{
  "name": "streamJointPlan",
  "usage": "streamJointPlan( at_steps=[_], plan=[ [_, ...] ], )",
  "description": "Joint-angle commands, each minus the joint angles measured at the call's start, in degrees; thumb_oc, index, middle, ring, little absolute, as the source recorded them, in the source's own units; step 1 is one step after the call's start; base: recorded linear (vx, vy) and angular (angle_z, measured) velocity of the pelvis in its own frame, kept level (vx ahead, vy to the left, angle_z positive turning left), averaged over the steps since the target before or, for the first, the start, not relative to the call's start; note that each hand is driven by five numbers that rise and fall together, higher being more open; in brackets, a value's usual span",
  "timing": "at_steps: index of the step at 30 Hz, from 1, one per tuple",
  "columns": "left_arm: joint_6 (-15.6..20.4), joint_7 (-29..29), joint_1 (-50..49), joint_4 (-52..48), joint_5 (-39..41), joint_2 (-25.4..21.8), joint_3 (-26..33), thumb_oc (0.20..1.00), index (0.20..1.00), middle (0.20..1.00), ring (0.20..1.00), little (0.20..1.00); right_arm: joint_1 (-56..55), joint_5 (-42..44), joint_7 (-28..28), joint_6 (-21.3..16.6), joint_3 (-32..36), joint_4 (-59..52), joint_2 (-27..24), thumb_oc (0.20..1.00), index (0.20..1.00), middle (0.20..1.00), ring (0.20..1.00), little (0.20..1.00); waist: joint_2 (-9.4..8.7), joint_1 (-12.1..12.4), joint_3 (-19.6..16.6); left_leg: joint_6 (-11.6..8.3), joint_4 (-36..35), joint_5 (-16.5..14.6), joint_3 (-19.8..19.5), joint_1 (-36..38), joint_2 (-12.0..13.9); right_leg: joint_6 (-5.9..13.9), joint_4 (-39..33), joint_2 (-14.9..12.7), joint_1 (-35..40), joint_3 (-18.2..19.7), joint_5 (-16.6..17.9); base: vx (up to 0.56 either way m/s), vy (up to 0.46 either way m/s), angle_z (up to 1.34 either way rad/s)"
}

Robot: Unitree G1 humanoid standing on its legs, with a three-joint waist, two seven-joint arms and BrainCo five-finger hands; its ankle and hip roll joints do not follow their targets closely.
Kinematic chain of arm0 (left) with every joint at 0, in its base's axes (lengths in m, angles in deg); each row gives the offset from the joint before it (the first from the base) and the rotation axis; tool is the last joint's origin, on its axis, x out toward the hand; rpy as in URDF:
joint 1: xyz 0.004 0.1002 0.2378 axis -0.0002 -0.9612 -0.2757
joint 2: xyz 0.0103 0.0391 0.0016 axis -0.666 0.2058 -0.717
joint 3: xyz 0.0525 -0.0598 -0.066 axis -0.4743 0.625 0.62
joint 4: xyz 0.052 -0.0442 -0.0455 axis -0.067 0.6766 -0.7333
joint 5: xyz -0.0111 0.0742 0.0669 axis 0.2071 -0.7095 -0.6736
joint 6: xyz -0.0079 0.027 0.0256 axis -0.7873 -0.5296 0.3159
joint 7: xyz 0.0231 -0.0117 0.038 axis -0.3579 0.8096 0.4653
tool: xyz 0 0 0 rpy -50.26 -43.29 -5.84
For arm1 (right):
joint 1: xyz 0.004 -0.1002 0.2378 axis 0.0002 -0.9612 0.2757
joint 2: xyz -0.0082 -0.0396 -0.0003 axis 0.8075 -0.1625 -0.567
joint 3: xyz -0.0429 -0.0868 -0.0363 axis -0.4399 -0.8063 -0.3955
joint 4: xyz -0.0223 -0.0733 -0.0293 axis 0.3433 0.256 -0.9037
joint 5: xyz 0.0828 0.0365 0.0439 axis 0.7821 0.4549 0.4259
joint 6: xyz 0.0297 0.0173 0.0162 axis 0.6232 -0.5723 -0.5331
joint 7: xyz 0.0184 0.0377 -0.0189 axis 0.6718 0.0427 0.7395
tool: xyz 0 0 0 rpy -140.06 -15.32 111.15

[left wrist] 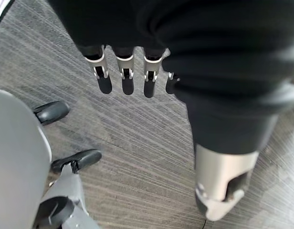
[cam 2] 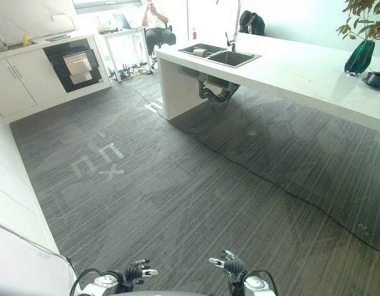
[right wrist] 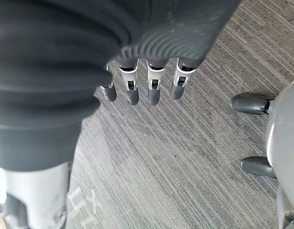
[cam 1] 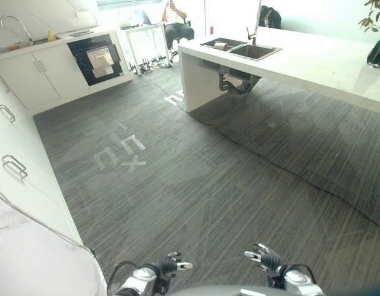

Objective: Place the dishes in the dishwasher.

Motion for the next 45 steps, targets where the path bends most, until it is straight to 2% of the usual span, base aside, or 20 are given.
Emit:
streamJointPlan(
  at_steps=[1,5,9,13,16,24,31,33,35,37,39,43,45],
  plan=[
    [6.8,1.5,3.9,0.1,-3.4,-0.8,-1.3,1.000,1.000,1.000,1.000,1.000,3.0,-1.6,-0.6,-3.9,-2.5,-2.3,-0.5,1.000,1.000,1.000,1.000,1.000,-1.30,-1.0,1.0,0.77,0.2,-0.6,3.2,-0.4,-2.0,3.61,0.0,-1.6,2.3,0.5,-0.5,0.00,0.000,0.00],
    [6.4,4.0,3.2,-5.5,-2.7,-2.2,-0.9,1.000,1.000,1.000,1.000,1.000,2.5,-1.8,-0.4,-3.6,-3.2,-6.4,-1.6,1.000,1.000,1.000,1.000,1.000,-1.51,-0.7,1.3,0.72,0.2,-0.5,2.7,-0.4,-2.1,3.64,0.0,-1.6,2.4,0.5,-0.4,0.00,0.000,0.00],
    [6.6,5.0,2.9,-6.6,-2.0,-2.4,-0.2,1.000,1.000,1.000,1.000,1.000,2.4,-1.5,0.2,-3.3,-3.4,-7.7,-1.8,1.000,1.000,1.000,1.000,1.000,-1.76,-0.3,1.2,0.71,0.2,-0.5,2.4,-0.4,-2.3,3.66,0.0,-1.6,2.5,0.0,-0.5,0.00,-0.003,0.02],
    [8.7,5.2,1.8,-6.9,1.1,-2.0,1.5,1.000,1.000,1.000,1.000,1.000,2.3,-1.5,0.8,-3.5,-3.4,-8.3,-1.7,1.000,1.000,1.000,1.000,1.000,-2.09,0.2,1.2,0.71,0.2,-0.6,2.1,-0.4,-2.4,3.63,0.0,-1.7,2.7,-0.4,-0.6,0.00,-0.004,0.02],
    [8.0,4.3,0.5,-9.9,6.8,-2.1,4.0,1.000,1.000,1.000,1.000,1.000,1.8,-2.0,1.8,-3.0,-3.0,-10.2,-2.1,1.000,1.000,1.000,1.000,1.000,-2.25,0.8,1.4,0.69,0.2,-0.5,1.8,-0.5,-2.5,3.59,0.0,-1.7,2.7,-0.8,-0.5,0.00,0.000,0.00],
    [8.9,3.4,-2.1,-12.7,7.9,-2.5,7.2,1.000,1.000,1.000,1.000,1.000,0.3,-2.2,1.4,-5.0,-2.6,-14.4,-3.1,1.000,1.000,1.000,1.000,1.000,-2.42,1.0,1.7,0.39,0.2,-0.4,1.7,-0.5,-2.5,3.58,0.0,-1.8,2.8,-1.2,-0.5,0.00,-0.002,0.01],
    [9.5,1.8,-3.1,-10.3,7.8,-2.4,7.4,1.000,1.000,1.000,1.000,1.000,-0.3,-2.5,1.0,-5.4,-2.7,-13.5,-3.4,1.000,1.000,1.000,1.000,1.000,-2.38,1.0,1.9,0.32,0.2,-0.5,1.6,-0.6,-2.4,3.60,0.0,-1.7,2.7,-1.3,-0.6,0.00,-0.007,0.03],
    [7.9,-0.2,-3.6,-10.1,7.7,-2.3,7.4,1.000,1.000,1.000,1.000,1.000,-0.4,-1.7,0.7,-4.7,-2.5,-13.2,-3.3,1.000,1.000,1.000,1.000,1.000,-2.35,1.0,1.9,0.26,0.2,-0.5,1.6,-0.6,-2.3,3.66,0.0,-1.7,2.8,-1.3,-0.7,-0.01,-0.021,0.04],
    [7.0,0.7,-3.3,-8.6,6.4,-2.2,6.7,1.000,1.000,1.000,1.000,1.000,-0.4,-0.7,-0.3,-3.7,-2.1,-11.8,-3.2,1.000,1.000,1.000,1.000,1.000,-2.29,0.9,1.9,0.19,0.2,-0.4,1.8,-0.6,-2.2,3.67,0.0,-1.6,2.8,-1.4,-0.7,0.01,-0.017,0.01],
    [5.7,2.5,-2.5,-6.3,7.4,-1.7,6.5,1.000,1.000,1.000,1.000,1.000,-0.1,-0.1,-0.5,-2.3,-2.0,-9.6,-2.7,1.000,1.000,1.000,1.000,1.000,-2.25,0.7,1.9,0.14,0.2,-0.4,2.1,-0.6,-2.0,3.54,0.0,-1.6,2.9,-1.6,-0.8,0.00,-0.045,0.02],
    [5.6,3.0,-2.0,-4.2,8.9,-1.2,6.6,1.000,1.000,1.000,1.000,1.000,0.3,1.3,-0.8,-2.6,-1.6,-7.2,-2.3,1.000,1.000,1.000,1.000,1.000,-2.28,0.8,2.1,0.11,0.2,-0.3,2.0,-0.5,-1.8,3.33,0.0,-1.5,3.1,-1.7,-0.9,0.00,-0.085,0.03],
    [8.2,3.2,-1.9,-1.9,13.7,0.4,8.9,1.000,1.000,1.000,1.000,1.000,0.1,4.7,-2.7,-4.7,0.5,-3.5,-0.8,1.000,1.000,1.000,1.000,1.000,-2.43,0.8,2.2,-0.13,0.2,-0.2,2.1,0.3,-1.4,2.85,0.0,-0.7,3.6,-1.3,-1.2,0.04,-0.156,0.03],
    [7.7,3.6,-1.7,-3.9,16.9,0.7,10.1,1.000,1.000,1.000,1.000,1.000,0.0,6.5,-3.5,-4.4,0.9,-5.0,-0.9,1.000,1.000,1.000,1.000,1.000,-2.72,0.8,2.8,-0.56,2.9,-0.4,2.2,0.0,-1.3,2.29,0.0,-0.4,3.8,-0.6,-0.9,0.02,-0.162,0.00]
  ],
)
